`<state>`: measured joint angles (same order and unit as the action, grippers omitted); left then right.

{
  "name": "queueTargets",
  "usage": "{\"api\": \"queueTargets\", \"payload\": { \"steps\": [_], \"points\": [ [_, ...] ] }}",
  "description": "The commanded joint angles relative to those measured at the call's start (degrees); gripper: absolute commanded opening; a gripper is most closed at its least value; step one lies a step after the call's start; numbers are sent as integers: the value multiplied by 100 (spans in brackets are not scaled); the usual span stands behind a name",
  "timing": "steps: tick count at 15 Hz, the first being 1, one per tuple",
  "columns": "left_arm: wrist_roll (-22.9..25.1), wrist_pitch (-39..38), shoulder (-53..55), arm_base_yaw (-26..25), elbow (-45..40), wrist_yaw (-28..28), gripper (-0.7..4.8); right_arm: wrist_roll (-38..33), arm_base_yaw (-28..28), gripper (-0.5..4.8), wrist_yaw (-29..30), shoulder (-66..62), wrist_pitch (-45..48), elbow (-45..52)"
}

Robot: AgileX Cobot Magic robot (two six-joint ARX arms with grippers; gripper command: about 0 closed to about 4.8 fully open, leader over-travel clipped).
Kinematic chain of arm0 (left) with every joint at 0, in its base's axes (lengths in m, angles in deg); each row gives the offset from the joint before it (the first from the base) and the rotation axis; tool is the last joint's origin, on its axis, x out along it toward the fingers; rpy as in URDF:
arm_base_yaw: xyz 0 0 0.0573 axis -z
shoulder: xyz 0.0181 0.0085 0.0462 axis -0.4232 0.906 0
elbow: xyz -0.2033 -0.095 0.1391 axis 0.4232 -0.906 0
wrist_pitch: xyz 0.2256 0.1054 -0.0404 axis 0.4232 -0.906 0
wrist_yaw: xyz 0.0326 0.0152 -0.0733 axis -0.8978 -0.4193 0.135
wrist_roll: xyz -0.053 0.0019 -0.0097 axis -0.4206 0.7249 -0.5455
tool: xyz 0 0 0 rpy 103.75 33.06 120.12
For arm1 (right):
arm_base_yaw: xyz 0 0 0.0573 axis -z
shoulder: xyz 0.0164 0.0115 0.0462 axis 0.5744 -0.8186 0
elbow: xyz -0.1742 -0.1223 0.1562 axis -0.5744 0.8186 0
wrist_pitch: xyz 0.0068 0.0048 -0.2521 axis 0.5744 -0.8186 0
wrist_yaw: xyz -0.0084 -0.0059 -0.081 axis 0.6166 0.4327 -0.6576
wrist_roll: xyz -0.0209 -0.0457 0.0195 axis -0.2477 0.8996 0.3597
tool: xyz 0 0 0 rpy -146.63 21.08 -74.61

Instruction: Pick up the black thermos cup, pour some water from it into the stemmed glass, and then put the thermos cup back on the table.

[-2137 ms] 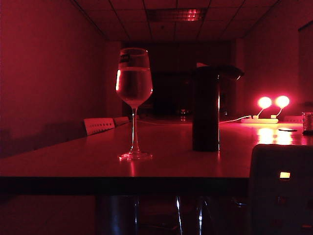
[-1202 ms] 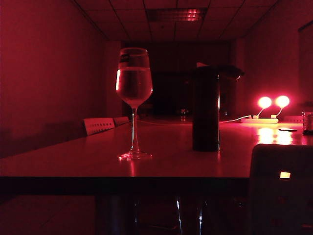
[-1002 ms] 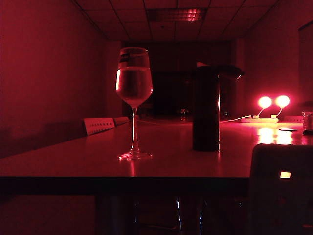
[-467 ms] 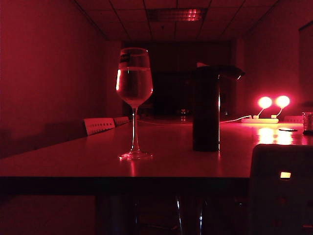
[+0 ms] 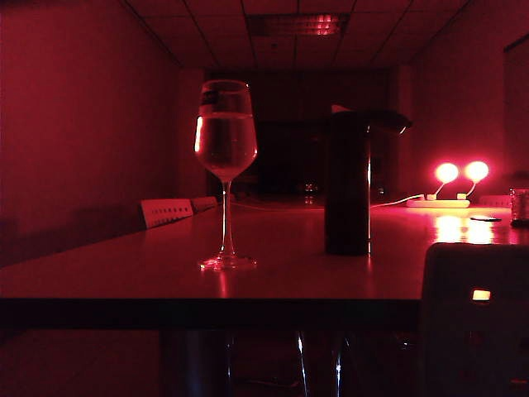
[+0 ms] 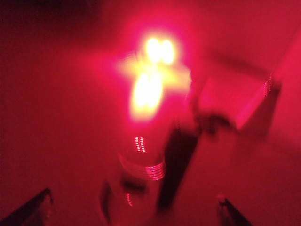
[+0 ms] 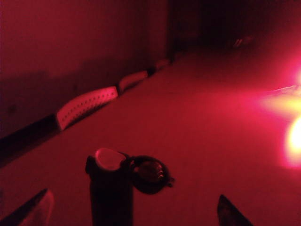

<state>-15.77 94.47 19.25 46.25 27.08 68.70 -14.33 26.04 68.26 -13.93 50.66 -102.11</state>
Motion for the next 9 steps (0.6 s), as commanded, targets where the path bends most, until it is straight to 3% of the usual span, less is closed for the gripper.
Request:
{"api": "queueTargets", "payload": {
  "steps": [1,5,9],
  "points": [
    [90,269,623,396,26,-232,479,-28,-446,479,-116,-1322,1434,-24],
    [190,356,1283,848,33,-334,479,-98,-881,479,-109,-2924,2483,-24],
    [479,308,1333,892,31,-334,479,-208,-1016,479,-391,-4190,3901,-26]
  ]
}}
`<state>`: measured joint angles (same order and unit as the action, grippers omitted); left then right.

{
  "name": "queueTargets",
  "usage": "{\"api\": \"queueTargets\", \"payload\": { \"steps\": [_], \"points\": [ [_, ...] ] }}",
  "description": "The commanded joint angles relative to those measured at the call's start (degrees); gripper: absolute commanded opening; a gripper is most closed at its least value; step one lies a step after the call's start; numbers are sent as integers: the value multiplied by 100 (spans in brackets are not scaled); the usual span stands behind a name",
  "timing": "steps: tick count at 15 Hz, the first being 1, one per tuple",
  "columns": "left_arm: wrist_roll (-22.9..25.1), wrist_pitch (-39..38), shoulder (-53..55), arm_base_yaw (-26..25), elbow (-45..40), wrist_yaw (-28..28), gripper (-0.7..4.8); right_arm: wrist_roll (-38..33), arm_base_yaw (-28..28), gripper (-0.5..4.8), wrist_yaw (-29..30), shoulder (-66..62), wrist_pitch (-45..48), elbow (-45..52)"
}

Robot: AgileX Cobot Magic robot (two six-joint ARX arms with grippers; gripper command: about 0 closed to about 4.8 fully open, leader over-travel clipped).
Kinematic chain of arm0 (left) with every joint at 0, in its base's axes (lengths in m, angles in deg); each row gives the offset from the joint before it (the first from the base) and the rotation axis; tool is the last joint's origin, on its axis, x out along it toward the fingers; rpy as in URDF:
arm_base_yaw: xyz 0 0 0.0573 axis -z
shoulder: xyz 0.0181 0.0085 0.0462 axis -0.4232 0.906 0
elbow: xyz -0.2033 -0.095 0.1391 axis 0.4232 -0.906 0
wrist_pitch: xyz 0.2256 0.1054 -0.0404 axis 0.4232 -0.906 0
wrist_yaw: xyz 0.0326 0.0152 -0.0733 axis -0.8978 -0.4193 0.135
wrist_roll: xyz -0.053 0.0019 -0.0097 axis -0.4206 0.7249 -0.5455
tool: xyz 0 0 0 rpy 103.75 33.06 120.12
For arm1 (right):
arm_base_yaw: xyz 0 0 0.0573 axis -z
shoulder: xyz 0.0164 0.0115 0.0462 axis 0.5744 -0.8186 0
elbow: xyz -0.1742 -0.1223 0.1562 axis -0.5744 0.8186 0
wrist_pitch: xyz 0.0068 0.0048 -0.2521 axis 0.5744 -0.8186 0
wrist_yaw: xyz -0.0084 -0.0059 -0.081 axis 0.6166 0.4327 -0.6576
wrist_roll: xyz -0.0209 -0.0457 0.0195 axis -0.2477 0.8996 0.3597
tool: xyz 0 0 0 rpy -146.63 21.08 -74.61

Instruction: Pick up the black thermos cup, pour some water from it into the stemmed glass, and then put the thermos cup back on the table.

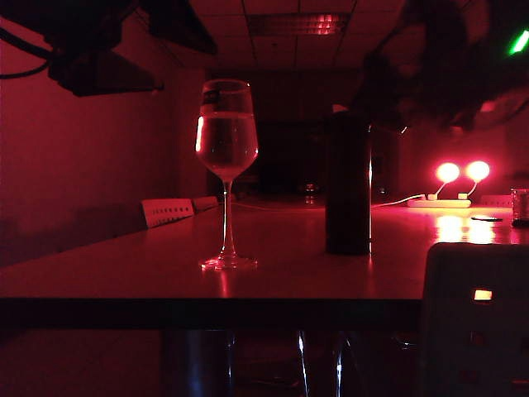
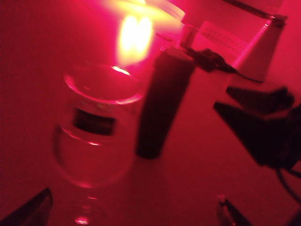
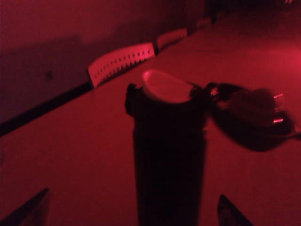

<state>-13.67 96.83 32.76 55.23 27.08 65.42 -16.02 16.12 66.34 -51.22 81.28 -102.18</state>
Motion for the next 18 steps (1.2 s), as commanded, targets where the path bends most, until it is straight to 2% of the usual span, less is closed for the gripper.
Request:
{"api": "queueTargets", "payload": {
  "steps": [1,4,9,11,18],
  "points": [
    [345,63,-17,-7,31,-4,479,-57,-24,479,-197,-793,1182,-24],
    [341,-149,-15,-4,31,-4,479,-20,-24,479,-199,-1519,1397,-315],
    [328,-229,48,-4,31,-57,479,83,-24,479,-245,-2382,1410,-1357],
    [317,-229,48,-4,31,-68,479,146,-24,479,-651,-2632,1349,-1679],
    [321,-278,48,-4,28,-70,479,144,-26,479,-688,-3193,1224,-2197]
  ]
}}
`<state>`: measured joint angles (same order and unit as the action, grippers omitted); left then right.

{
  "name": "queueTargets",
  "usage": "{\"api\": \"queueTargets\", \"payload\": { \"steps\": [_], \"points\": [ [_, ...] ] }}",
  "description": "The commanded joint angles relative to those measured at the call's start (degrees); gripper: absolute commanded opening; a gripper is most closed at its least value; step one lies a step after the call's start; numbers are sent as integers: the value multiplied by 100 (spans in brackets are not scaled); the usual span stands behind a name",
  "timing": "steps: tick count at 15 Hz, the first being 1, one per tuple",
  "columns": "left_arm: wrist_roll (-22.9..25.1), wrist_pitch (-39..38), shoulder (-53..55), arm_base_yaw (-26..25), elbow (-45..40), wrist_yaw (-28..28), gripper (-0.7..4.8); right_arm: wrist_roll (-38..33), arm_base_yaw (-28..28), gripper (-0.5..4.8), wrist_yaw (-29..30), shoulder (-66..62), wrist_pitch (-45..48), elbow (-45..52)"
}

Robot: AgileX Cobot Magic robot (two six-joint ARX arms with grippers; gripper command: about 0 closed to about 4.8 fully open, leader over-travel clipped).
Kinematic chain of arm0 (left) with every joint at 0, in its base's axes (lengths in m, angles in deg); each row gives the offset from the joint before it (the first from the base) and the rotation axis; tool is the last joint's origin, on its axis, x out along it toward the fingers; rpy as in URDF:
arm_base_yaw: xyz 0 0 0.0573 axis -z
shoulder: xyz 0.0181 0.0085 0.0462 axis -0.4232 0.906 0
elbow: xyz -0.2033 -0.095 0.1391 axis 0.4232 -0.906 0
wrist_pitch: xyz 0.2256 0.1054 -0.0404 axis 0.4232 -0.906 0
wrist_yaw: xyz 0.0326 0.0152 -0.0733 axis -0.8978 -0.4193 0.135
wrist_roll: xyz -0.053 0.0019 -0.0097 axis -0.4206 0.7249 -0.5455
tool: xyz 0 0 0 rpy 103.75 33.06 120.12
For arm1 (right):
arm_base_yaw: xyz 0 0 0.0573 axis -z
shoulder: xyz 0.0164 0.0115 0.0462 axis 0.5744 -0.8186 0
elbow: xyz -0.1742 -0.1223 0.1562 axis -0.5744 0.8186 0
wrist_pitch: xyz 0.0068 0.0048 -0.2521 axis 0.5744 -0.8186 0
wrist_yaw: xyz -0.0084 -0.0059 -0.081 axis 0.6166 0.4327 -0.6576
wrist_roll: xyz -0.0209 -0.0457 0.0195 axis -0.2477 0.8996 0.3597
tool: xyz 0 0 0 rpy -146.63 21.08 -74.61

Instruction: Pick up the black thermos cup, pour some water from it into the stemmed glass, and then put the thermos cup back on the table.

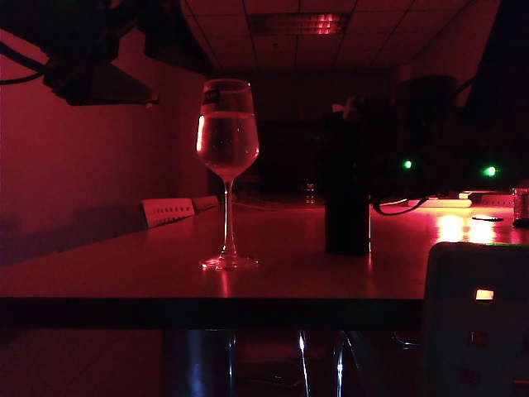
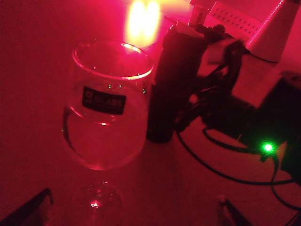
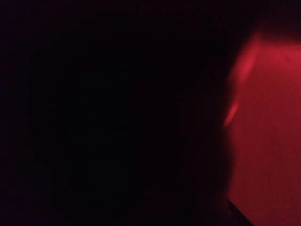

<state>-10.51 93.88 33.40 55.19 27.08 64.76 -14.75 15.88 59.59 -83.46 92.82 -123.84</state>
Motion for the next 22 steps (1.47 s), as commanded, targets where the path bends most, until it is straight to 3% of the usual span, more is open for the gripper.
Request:
{"api": "queueTargets", "payload": {
  "steps": [1,2,3,4,5,9,14,19,22],
  "points": [
    [2,22,-15,0,31,-2,479,17,-2,479,-13,31,70,-31],
    [2,15,-15,0,31,-2,479,13,-2,479,-15,31,72,-31],
    [2,13,-15,0,31,-2,479,13,-2,421,-11,33,72,-31],
    [2,4,-17,0,31,-2,479,13,-2,244,-9,35,74,-31],
    [2,-15,-17,0,31,-2,479,13,-2,189,0,35,79,-31],
    [2,-26,-17,-2,31,-68,479,15,-11,188,55,201,11,-15],
    [-2,-15,-24,-2,31,-321,479,170,-24,189,59,1486,-1034,-13],
    [-81,-118,-24,-2,74,-450,479,1624,-28,188,345,3213,-2929,-20],
    [-284,-1126,11,-2,678,-435,479,2350,-83,188,542,3718,-3585,-24]
  ]
}}
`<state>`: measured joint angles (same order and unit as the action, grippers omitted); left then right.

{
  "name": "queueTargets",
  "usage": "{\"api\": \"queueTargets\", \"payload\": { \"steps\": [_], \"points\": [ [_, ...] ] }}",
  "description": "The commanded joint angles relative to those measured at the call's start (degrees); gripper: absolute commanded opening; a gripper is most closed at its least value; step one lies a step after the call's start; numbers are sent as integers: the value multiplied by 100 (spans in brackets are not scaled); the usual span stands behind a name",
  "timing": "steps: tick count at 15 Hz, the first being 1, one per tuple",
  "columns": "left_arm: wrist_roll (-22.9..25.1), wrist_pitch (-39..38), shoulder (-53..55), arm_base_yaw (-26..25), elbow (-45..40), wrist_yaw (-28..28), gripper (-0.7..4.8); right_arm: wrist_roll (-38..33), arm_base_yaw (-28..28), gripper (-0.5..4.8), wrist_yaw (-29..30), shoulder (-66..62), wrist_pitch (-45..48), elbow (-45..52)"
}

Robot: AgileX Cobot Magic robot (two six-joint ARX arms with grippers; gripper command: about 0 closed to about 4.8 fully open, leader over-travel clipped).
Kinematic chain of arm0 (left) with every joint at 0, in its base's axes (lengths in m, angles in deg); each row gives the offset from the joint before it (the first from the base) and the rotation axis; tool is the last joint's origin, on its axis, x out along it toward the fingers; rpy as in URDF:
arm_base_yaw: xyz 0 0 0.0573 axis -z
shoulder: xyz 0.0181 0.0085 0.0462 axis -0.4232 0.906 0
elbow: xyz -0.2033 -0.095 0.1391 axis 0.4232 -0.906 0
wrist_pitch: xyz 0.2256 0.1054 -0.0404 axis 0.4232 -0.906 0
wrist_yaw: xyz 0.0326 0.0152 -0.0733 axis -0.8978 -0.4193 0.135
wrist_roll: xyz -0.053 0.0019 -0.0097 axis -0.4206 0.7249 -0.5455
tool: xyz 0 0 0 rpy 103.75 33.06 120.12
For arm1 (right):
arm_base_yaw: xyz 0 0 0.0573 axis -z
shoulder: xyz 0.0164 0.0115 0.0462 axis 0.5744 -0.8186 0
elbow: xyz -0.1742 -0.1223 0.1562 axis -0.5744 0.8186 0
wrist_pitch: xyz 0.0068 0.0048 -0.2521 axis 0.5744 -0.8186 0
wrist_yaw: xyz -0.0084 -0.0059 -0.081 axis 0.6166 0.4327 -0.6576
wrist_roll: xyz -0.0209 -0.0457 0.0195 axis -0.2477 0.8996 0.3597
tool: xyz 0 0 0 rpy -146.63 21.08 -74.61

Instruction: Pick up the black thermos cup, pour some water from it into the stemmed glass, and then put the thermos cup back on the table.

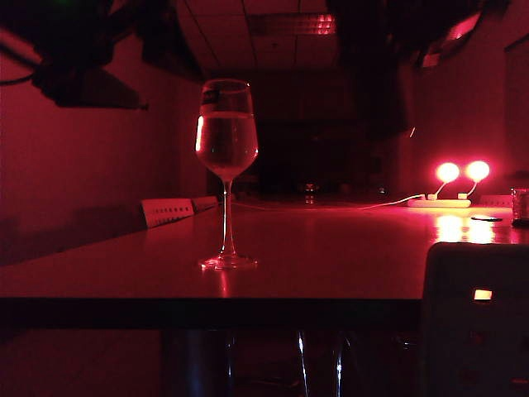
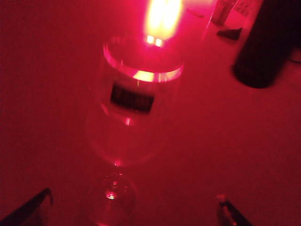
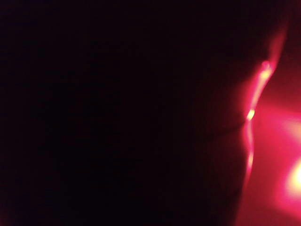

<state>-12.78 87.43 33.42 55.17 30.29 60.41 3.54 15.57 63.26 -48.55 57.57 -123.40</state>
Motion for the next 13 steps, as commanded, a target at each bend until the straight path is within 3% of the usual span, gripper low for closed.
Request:
{"api": "queueTargets", "payload": {
  "steps": [1,8,13],
  "points": [
    [-57,-540,7,0,481,7,479,745,-79,188,199,245,-144,-96],
    [94,-973,184,2,1049,188,479,2037,-363,188,240,-509,-289,-1001],
    [365,-1565,688,2,1572,151,479,3512,-363,187,254,-857,-393,-1386]
  ]
}}
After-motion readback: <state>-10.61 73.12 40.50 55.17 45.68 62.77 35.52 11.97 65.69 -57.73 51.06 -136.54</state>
